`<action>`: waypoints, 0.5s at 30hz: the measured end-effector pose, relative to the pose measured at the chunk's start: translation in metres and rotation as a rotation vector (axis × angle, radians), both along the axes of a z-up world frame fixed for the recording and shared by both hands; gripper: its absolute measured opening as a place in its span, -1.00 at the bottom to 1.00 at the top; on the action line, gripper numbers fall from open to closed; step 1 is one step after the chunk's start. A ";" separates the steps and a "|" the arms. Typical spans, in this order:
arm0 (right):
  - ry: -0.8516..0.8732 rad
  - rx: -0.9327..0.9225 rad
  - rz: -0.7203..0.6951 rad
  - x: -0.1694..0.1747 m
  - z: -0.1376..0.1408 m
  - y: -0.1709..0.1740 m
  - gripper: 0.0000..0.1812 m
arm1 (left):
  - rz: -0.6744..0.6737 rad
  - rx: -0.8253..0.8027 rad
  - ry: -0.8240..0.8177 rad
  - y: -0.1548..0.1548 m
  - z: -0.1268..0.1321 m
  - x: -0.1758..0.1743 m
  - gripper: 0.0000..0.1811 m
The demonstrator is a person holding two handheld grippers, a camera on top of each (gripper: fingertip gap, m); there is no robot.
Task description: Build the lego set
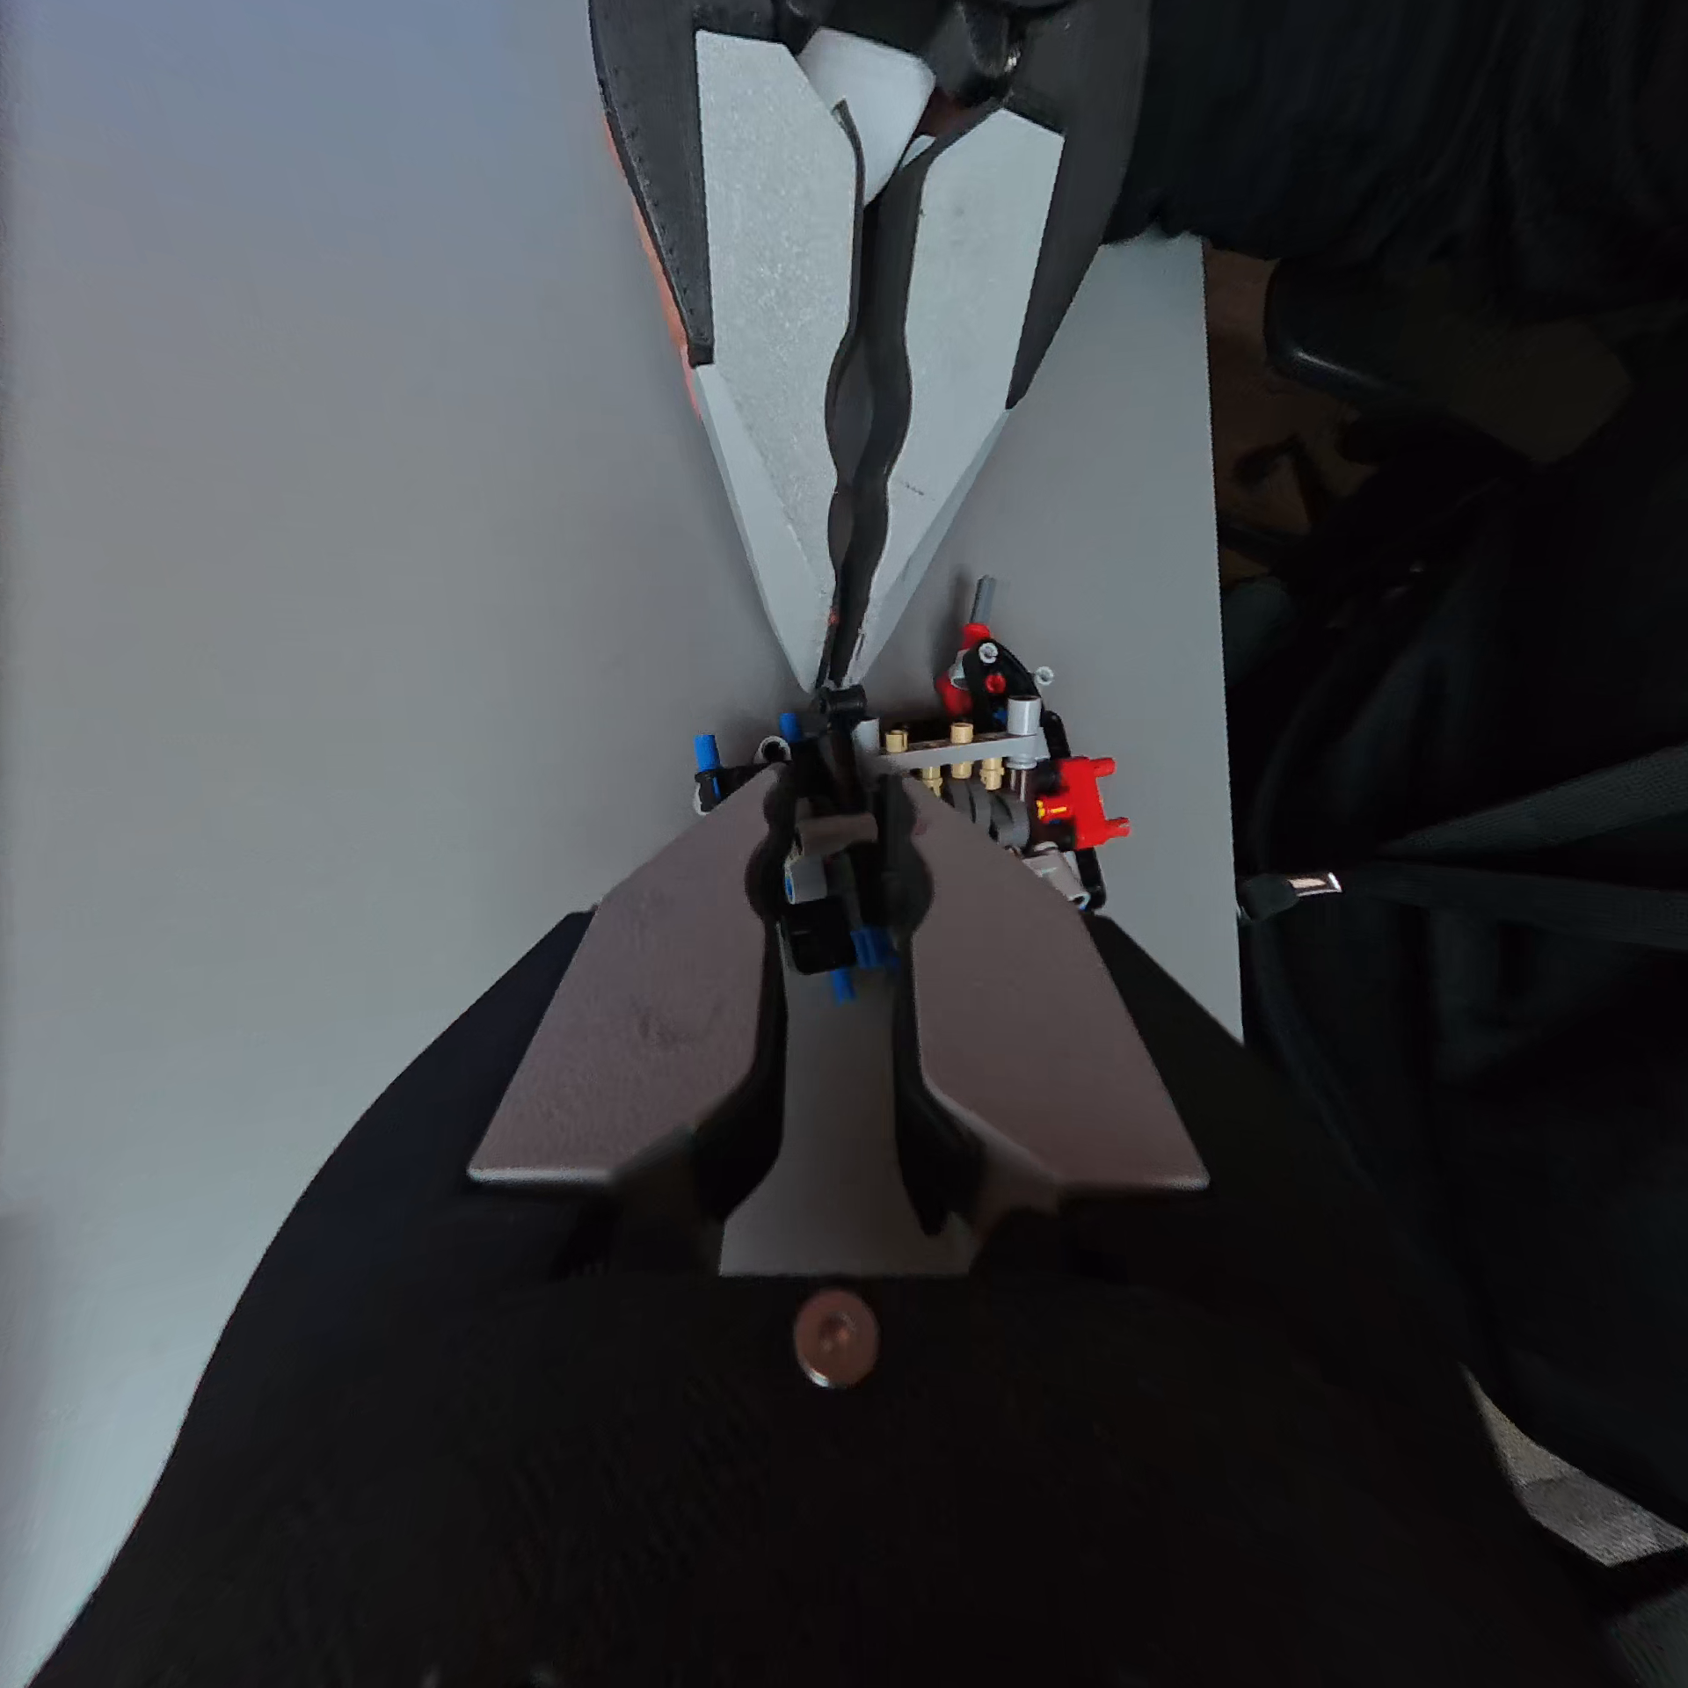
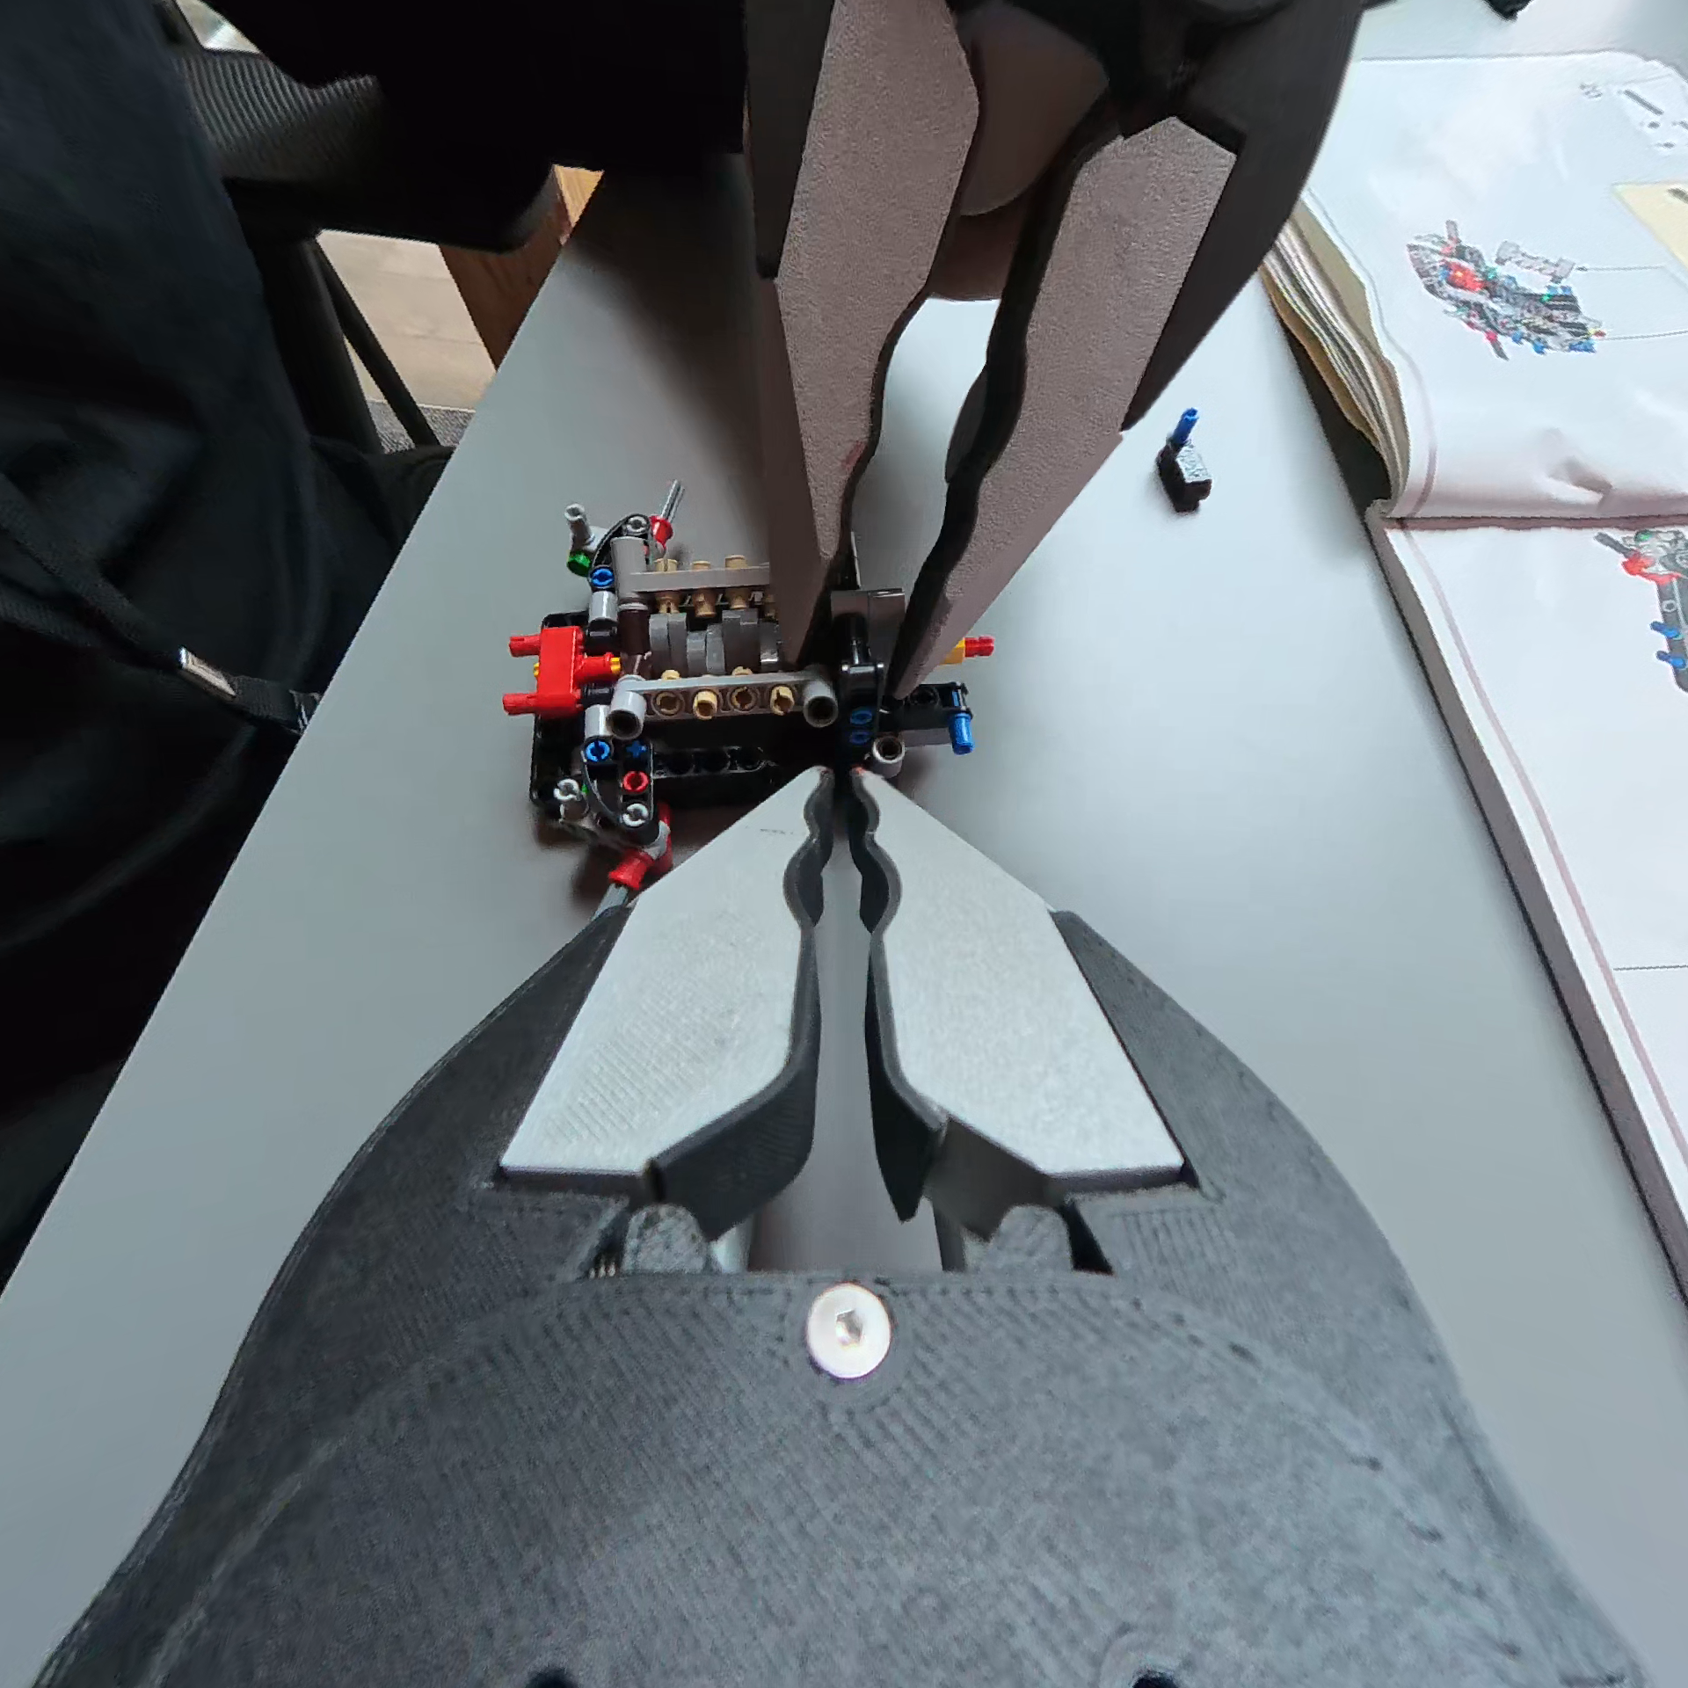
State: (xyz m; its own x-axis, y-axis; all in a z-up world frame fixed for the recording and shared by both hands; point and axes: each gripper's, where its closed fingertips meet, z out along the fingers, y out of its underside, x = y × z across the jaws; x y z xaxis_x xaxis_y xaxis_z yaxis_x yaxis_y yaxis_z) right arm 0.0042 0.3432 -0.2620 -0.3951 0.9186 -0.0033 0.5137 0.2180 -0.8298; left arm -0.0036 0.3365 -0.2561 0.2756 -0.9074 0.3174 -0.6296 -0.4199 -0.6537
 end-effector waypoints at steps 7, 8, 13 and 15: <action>0.027 0.006 0.007 -0.006 0.004 -0.002 -1.00 | -0.006 0.021 -0.001 0.000 0.000 0.002 -0.91; 0.022 -0.001 0.005 -0.006 0.004 -0.001 -1.00 | -0.002 0.024 -0.009 0.001 0.000 0.003 -0.92; 0.014 -0.016 0.008 -0.006 0.004 -0.001 -1.00 | -0.003 0.007 -0.036 0.002 0.000 0.004 -0.92; 0.013 -0.021 0.013 -0.006 0.004 -0.002 -1.00 | -0.001 -0.012 -0.047 0.002 0.001 0.004 -0.92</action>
